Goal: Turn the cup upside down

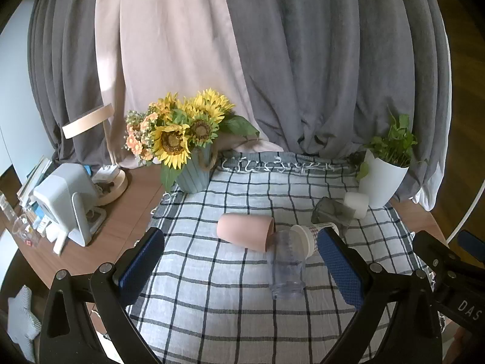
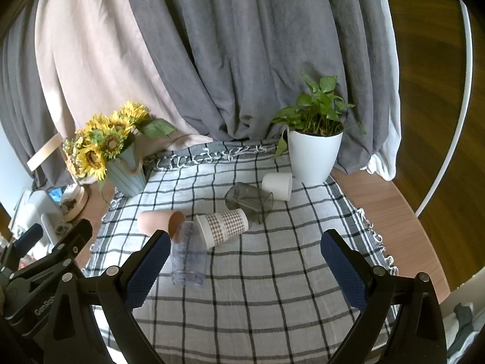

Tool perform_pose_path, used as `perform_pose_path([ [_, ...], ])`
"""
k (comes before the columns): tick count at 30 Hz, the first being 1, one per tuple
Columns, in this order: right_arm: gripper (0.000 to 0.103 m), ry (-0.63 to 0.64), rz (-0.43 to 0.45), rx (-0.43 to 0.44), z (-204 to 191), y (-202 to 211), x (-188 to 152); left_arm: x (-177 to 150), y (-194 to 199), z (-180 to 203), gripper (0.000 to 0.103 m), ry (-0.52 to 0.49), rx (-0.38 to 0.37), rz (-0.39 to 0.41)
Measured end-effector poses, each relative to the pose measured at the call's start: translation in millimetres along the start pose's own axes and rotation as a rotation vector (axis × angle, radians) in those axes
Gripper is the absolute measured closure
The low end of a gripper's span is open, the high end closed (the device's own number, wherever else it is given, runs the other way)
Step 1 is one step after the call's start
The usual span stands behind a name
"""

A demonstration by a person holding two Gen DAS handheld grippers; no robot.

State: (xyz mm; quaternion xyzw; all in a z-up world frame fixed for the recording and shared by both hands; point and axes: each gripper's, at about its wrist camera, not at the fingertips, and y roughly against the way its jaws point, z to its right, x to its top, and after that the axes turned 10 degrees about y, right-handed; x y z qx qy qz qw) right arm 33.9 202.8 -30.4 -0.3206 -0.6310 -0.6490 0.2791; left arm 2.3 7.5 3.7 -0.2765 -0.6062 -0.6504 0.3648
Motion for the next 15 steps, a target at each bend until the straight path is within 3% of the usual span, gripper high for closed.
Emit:
perform_pose_path([
  [15, 0.003, -0.006, -0.002, -0.002, -0.1, -0.7, -1.1, -0.5, -0.3, -0.8, 0.000, -0.002, 0.002, -0.002],
])
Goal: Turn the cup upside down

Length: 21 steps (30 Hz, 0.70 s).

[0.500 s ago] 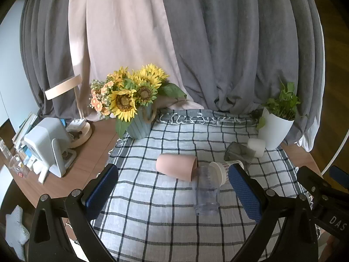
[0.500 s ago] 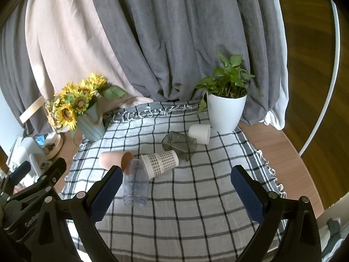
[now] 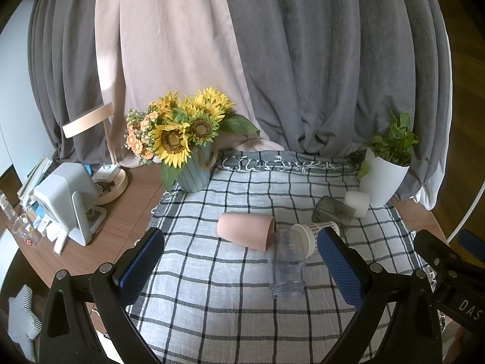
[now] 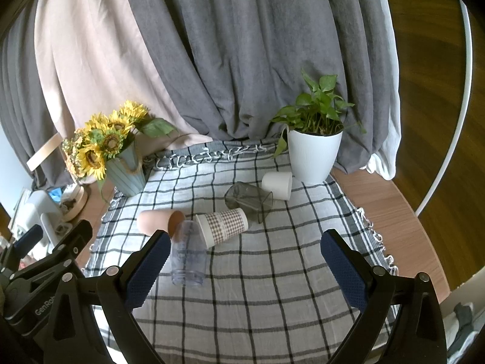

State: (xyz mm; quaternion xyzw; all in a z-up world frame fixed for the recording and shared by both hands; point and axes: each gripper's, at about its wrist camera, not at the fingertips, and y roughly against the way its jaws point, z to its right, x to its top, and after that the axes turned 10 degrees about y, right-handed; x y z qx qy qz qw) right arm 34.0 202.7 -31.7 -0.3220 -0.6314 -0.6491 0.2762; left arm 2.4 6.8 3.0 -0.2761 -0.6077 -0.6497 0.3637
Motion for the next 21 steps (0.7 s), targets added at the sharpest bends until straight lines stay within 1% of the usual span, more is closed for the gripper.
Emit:
perform_pose_path([
  [14, 0.003, -0.001, 0.000, 0.010, 0.1, -3.2, 3.3, 1.3, -2.2, -1.8, 0.000, 0.004, 0.007, 0.005],
  [21, 0.003, 0.005, -0.020, 0.021, 0.6, -12.8, 7.4, 5.5, -13.3, 3.0, 0.000, 0.017, 0.008, -0.031],
])
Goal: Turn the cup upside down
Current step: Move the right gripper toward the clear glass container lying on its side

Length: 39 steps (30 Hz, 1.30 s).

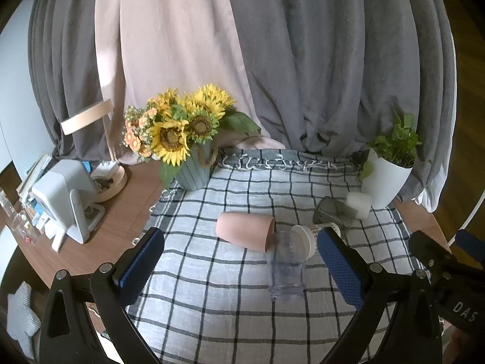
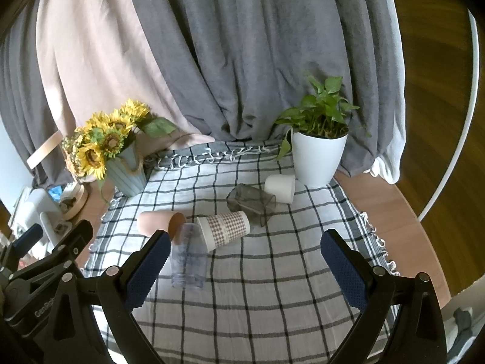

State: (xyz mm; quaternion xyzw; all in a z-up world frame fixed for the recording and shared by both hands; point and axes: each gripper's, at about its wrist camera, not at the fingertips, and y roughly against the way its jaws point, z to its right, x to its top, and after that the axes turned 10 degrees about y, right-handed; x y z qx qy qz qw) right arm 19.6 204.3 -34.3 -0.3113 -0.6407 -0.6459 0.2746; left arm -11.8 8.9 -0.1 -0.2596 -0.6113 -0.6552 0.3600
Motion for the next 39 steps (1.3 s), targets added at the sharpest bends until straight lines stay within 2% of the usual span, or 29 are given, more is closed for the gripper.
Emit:
perform_pose_path([
  [1, 0.003, -0.043, -0.015, 0.002, -0.4, -2.9, 0.9, 0.9, -3.2, 1.6, 0.000, 0.003, 0.000, -0.007],
  [6, 0.003, -0.047, -0.082, 0.038, 6.5, -30.2, 6.6, 4.1, -34.8, 9.3, 0.000, 0.047, 0.038, -0.091],
  [7, 0.003, -0.085, -0.106, 0.051, 7.6, -37.4, 8.3, 3.8, -39.5, 10.8, 0.000, 0.055, 0.039, -0.101],
  [12, 0.003, -0.067, -0.237, 0.167, 20.3, -86.4, 21.1, 8.7, -70.0, 22.4, 0.000, 0.101, 0.089, -0.140],
  [18, 0.004, -0.009, -0.365, 0.239, 20.5, -145.2, 50.4, 22.2, -94.7, 32.7, 0.000, 0.160, 0.155, -0.173],
  [21, 0.004, 0.072, -0.421, 0.256, 15.9, -173.9, 72.1, 26.6, -111.2, 35.4, 0.000, 0.178, 0.215, -0.193],
  [25, 0.004, 0.169, -0.502, 0.270, 9.9, -211.2, 90.8, 28.3, -140.4, 38.7, 0.000, 0.194, 0.256, -0.254],
  [30, 0.004, 0.276, -0.599, 0.302, -1.6, -252.0, 100.0, 30.4, -169.5, 43.6, 0.000, 0.200, 0.312, -0.293],
  [31, 0.004, 0.188, -0.642, 0.368, -6.7, -257.9, 100.6, 31.8, -175.0, 45.4, 0.000, 0.196, 0.327, -0.293],
  [39, 0.006, 0.356, -0.773, 0.449, -22.8, -310.0, 99.0, 35.9, -211.7, 54.4, 0.000, 0.204, 0.385, -0.336],
])
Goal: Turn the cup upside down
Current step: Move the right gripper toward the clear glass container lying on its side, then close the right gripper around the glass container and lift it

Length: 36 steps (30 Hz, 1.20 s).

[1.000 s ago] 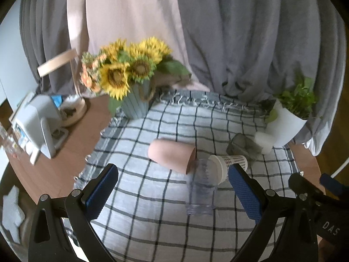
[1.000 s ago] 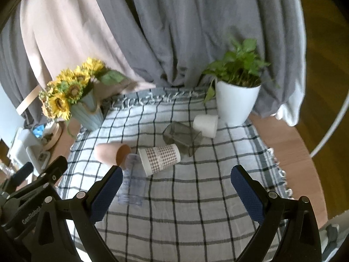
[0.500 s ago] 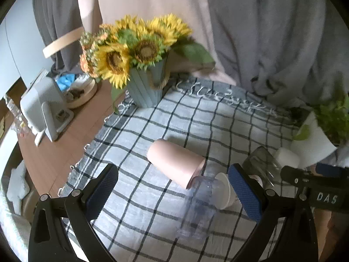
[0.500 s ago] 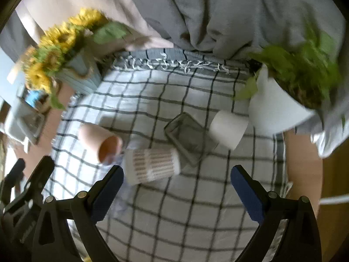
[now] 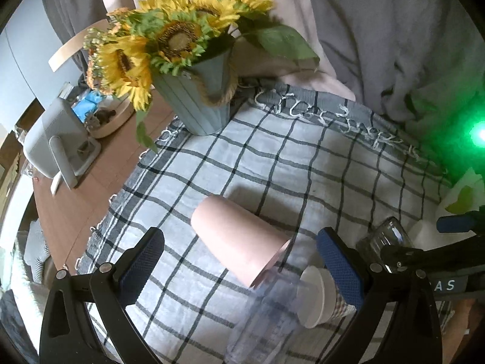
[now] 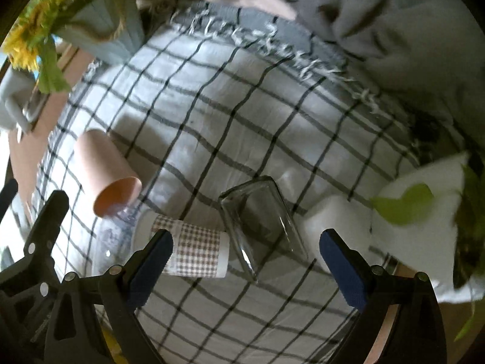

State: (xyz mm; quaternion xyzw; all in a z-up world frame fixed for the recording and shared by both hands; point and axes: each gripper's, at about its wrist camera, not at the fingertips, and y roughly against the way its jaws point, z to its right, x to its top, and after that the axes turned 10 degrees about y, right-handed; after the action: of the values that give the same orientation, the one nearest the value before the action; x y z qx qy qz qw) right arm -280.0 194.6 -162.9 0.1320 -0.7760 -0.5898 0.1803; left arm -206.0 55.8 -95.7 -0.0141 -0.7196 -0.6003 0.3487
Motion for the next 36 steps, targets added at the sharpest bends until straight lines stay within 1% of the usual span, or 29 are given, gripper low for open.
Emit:
perform_pose_path([
  [7, 0.009, 0.109, -0.113, 0.086, 4.6, -32.5, 15.2, 0.6, -20.1, 14.3, 0.000, -0.017, 0.047, -0.029],
  [10, 0.011, 0.162, -0.143, 0.095, 2.8, -44.7, 17.6, 0.7, -28.2, 18.7, 0.000, -0.029, 0.071, -0.040],
  [13, 0.013, 0.219, -0.175, 0.131, -0.3, -57.5, 19.9, 1.7, -34.5, 20.6, 0.000, -0.034, 0.082, -0.053],
  [17, 0.016, 0.246, -0.202, 0.142, -0.8, -73.1, 23.6, 3.7, -42.7, 24.4, 0.000, -0.039, 0.107, -0.054],
  [22, 0.023, 0.246, -0.240, 0.149, 1.0, -93.3, 27.1, 4.5, -52.8, 29.4, 0.000, -0.050, 0.122, -0.066],
  [23, 0.027, 0.241, -0.241, 0.149, 1.4, -96.5, 27.5, 4.6, -54.7, 29.9, 0.000, -0.053, 0.124, -0.069],
  [24, 0.030, 0.236, -0.242, 0.153, 1.5, -98.7, 27.9, 4.3, -56.0, 30.5, 0.000, -0.055, 0.125, -0.069],
  [25, 0.030, 0.240, -0.233, 0.146, 1.2, -98.1, 28.5, 4.4, -57.1, 30.6, 0.000, -0.057, 0.123, -0.073],
  [26, 0.034, 0.243, -0.228, 0.143, 0.8, -96.6, 28.9, 4.4, -58.2, 30.4, 0.000, -0.058, 0.117, -0.079],
  [28, 0.034, 0.220, -0.205, 0.133, 0.4, -92.5, 30.5, 4.9, -59.0, 29.7, 0.000, -0.059, 0.110, -0.083],
  [31, 0.035, 0.192, -0.165, 0.114, 3.3, -79.5, 31.9, 5.6, -54.4, 27.9, 0.000, -0.067, 0.104, -0.069],
  [36, 0.035, 0.134, -0.093, 0.075, 7.5, -47.7, 30.6, 6.3, -35.5, 22.8, 0.000, -0.080, 0.065, -0.023],
])
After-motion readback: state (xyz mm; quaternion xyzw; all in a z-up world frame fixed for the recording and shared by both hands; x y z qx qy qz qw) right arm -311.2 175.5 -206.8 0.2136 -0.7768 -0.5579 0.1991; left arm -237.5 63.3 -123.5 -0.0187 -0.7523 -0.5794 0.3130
